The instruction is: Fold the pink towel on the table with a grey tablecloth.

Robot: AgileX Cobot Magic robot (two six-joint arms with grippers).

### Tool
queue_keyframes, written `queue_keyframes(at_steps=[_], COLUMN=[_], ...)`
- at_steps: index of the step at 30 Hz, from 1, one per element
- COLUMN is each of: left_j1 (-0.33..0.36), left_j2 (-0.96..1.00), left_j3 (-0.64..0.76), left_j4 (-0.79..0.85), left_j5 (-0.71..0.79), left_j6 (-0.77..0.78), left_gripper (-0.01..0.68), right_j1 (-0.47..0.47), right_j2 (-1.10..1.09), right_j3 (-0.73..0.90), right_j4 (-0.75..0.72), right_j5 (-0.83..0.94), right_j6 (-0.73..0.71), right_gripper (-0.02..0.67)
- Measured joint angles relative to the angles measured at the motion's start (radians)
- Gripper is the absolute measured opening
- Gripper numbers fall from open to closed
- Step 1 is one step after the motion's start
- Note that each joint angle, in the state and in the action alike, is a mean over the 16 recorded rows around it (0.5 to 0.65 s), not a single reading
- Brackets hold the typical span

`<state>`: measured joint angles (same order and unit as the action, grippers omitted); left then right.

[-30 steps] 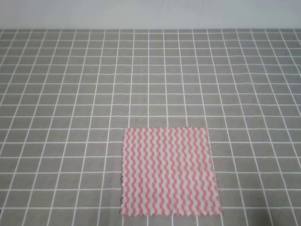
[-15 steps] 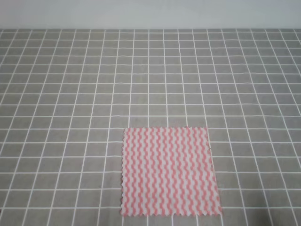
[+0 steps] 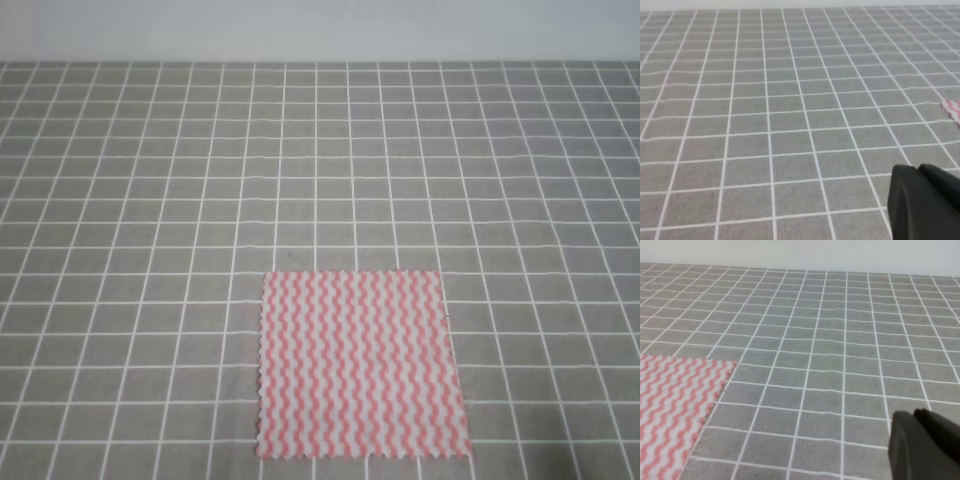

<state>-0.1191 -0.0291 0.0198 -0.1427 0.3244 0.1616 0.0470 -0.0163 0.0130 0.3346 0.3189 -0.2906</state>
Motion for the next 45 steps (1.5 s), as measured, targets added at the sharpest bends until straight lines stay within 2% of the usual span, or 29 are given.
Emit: queue_keyframes(at_steps=[5, 10, 21, 29, 37, 45], left_j1=[0.000, 0.000, 0.000, 0.000, 0.000, 0.000], left_j2=[0.000, 0.000, -0.002, 0.001, 0.086, 0.325], left_j3=[-0.001, -0.001, 0.001, -0.008, -0.094, -0.263], left_j4=[-0.013, -0.105, -0.466, -0.571, -0.576, -0.564], left_j5=[-0.016, -0.060, -0.209, -0.224, -0.128, 0.036], left_j6=[-0.003, -0.009, -0.020, -0.018, -0.009, 0.060], left_gripper=[-0.003, -0.003, -0.002, -0.002, -0.002, -0.002], right_j1=[0.000, 0.000, 0.000, 0.000, 0.000, 0.000], right_j2=[-0.003, -0.005, -0.012, -0.008, 0.078, 0.295], right_j3=[0.002, 0.003, 0.010, 0.003, -0.064, -0.205], right_j4=[0.004, 0.070, 0.457, 0.641, 0.629, 0.542], right_j5=[-0.012, -0.060, -0.205, -0.205, -0.113, 0.048], right_j6=[0.000, 0.000, 0.000, 0.000, 0.000, 0.001], right_gripper=[-0.016, -0.016, -0.016, -0.016, -0.016, -0.016])
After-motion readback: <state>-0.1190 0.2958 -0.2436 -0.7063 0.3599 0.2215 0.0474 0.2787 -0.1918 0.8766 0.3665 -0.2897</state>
